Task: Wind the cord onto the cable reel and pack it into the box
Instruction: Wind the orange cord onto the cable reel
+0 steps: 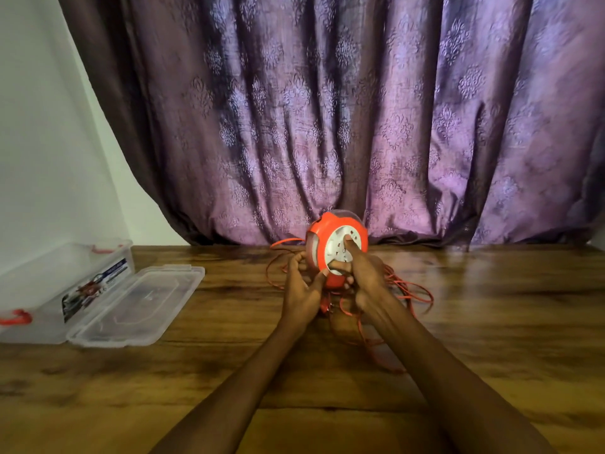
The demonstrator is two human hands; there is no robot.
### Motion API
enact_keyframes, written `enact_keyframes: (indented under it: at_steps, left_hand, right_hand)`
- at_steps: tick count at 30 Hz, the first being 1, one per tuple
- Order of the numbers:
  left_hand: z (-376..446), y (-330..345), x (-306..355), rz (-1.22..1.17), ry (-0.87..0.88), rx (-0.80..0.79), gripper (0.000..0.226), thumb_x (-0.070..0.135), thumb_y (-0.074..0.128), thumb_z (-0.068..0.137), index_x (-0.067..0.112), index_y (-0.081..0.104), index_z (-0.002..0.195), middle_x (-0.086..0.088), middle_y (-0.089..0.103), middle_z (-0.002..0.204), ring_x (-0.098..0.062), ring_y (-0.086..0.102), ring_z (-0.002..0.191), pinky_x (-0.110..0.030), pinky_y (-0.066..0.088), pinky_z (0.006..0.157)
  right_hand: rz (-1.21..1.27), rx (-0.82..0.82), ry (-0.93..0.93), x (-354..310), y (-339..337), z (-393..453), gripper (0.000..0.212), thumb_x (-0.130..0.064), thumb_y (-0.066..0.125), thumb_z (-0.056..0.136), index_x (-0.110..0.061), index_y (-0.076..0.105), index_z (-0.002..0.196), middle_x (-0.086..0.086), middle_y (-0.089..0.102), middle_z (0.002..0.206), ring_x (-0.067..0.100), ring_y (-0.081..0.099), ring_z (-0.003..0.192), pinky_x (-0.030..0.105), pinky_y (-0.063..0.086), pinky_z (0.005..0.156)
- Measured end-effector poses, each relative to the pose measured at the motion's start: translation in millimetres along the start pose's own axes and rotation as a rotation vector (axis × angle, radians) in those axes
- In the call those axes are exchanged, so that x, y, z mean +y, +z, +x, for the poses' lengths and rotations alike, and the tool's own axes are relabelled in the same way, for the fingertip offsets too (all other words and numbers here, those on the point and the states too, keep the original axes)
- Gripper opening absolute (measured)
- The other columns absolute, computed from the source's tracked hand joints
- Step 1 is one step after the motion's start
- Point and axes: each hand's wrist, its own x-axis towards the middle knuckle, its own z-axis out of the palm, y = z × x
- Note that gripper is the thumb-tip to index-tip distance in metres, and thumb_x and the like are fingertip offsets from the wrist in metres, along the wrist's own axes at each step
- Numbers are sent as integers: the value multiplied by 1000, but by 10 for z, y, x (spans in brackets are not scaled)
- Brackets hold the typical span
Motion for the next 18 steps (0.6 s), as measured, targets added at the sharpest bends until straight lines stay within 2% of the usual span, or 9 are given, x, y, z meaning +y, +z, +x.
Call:
enact_keyframes:
  at_steps: [2, 4, 5, 7, 9, 10, 12, 15, 18]
  left_hand:
    - [66, -37, 4, -92, -45, 44, 37, 1, 70, 87, 16, 54, 116, -7, 66, 102, 1, 65, 88, -24, 55, 78]
    - [138, -107, 39, -243, -144, 75, 34, 2, 69, 87, 18, 57, 114, -20, 64, 111, -21, 64, 95, -35, 58, 70]
    - [165, -161, 61, -307, -189, 75, 33, 2, 69, 88, 20, 58, 113, -19, 64, 113, -25, 63, 94, -34, 59, 63]
    - [213, -297, 99, -349, -257, 50, 29, 2, 68, 88, 21, 62, 109, -18, 68, 118, -27, 67, 96, -36, 61, 60]
    - [250, -441, 152, -290, -309, 3, 25, 6, 70, 87, 18, 66, 108, -19, 69, 121, -33, 70, 102, -52, 62, 74]
    - [262, -508, 177, -261, -332, -30, 26, 6, 71, 87, 16, 67, 111, -19, 69, 121, -38, 69, 107, -61, 58, 82]
    - [274, -598, 229, -201, -336, -108, 27, 6, 69, 88, 14, 67, 114, -20, 70, 120, -39, 69, 102, -61, 57, 85]
    - [254, -645, 299, -113, -286, -204, 20, 5, 62, 93, 18, 67, 108, -11, 74, 105, -20, 68, 77, -35, 60, 65]
    - [236, -633, 321, -102, -297, -234, 24, 4, 59, 96, 20, 66, 112, -8, 75, 102, -21, 69, 75, -42, 60, 71]
  right_hand:
    - [-75, -34, -100, -5, -33, 20, 38, -35, 64, 93, 3, 67, 99, 11, 73, 63, 17, 43, 37, 20, 32, 39]
    - [-377, -39, -330, -24, -111, 29, 33, -34, 62, 94, -4, 73, 98, 5, 72, 60, 20, 58, 46, 27, 46, 46]
    - [-637, 5, -493, -24, -166, 40, 30, -38, 61, 93, -13, 75, 97, 3, 75, 69, 21, 66, 60, 32, 53, 57]
    - [-1059, 56, -900, -16, -289, 64, 20, -36, 62, 91, -28, 74, 105, -1, 74, 98, 25, 67, 87, 37, 53, 72]
    - [-1272, -112, -1234, -27, -375, 103, 31, -23, 68, 86, -32, 70, 116, 2, 64, 119, 29, 61, 96, 40, 51, 76]
    - [-1359, -203, -1317, -44, -390, 117, 41, -21, 70, 81, -34, 67, 121, 4, 60, 126, 30, 58, 99, 41, 50, 77]
    - [-1490, -266, -1354, -96, -373, 79, 53, -24, 67, 75, -39, 63, 125, 4, 55, 134, 31, 56, 104, 41, 48, 79]
    - [-1631, -266, -1325, -109, -326, -28, 57, -26, 47, 75, -47, 56, 128, 2, 51, 141, 27, 50, 117, 40, 41, 83]
    - [-1732, -246, -1297, -78, -289, -118, 60, -26, 46, 78, -52, 48, 132, 3, 47, 142, 26, 42, 125, 42, 38, 87]
